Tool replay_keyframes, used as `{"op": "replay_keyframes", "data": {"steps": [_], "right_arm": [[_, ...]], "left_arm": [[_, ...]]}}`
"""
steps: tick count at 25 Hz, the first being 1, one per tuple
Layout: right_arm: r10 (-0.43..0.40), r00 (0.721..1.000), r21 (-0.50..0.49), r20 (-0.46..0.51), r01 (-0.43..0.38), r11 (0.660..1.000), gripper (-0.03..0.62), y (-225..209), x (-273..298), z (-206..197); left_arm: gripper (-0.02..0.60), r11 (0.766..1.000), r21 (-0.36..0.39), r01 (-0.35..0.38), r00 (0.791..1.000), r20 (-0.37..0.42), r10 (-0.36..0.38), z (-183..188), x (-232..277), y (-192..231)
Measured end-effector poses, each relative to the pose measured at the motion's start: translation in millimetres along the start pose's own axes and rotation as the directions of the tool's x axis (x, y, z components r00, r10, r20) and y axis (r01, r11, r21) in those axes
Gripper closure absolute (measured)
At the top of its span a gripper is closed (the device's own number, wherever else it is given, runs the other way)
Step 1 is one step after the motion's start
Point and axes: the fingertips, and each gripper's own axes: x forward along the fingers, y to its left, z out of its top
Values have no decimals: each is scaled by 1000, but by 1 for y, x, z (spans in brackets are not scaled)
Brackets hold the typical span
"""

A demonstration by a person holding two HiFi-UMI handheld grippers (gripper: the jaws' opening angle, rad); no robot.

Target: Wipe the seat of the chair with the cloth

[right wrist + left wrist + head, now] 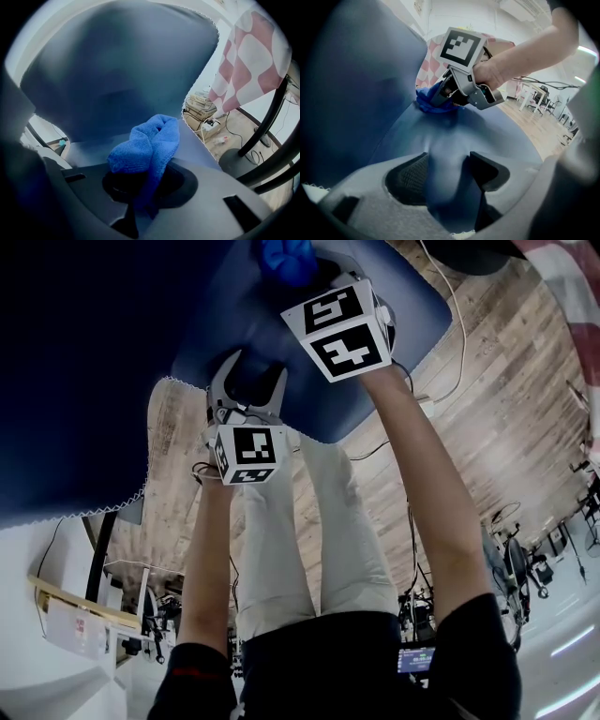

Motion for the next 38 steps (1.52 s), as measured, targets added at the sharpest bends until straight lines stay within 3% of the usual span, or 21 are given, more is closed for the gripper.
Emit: {"op": "replay_keyframes", "data": {"steps": [17, 28, 38], "right_arm": [[-14, 1000, 0, 2, 14, 1000, 528, -11, -14, -22], [-56, 998, -18, -38, 55, 998, 526, -35, -57, -80], [-94, 990, 59, -102, 101, 993, 527, -55, -105, -143]], "left_arm": [[301, 1000, -5, 9, 1000, -6, -9, 1, 1, 0], [302, 1000, -4, 2, 1000, -10, -2, 2, 4, -2], [302, 1000, -1, -5, 1000, -14, 5, 1, 5, -2]]}}
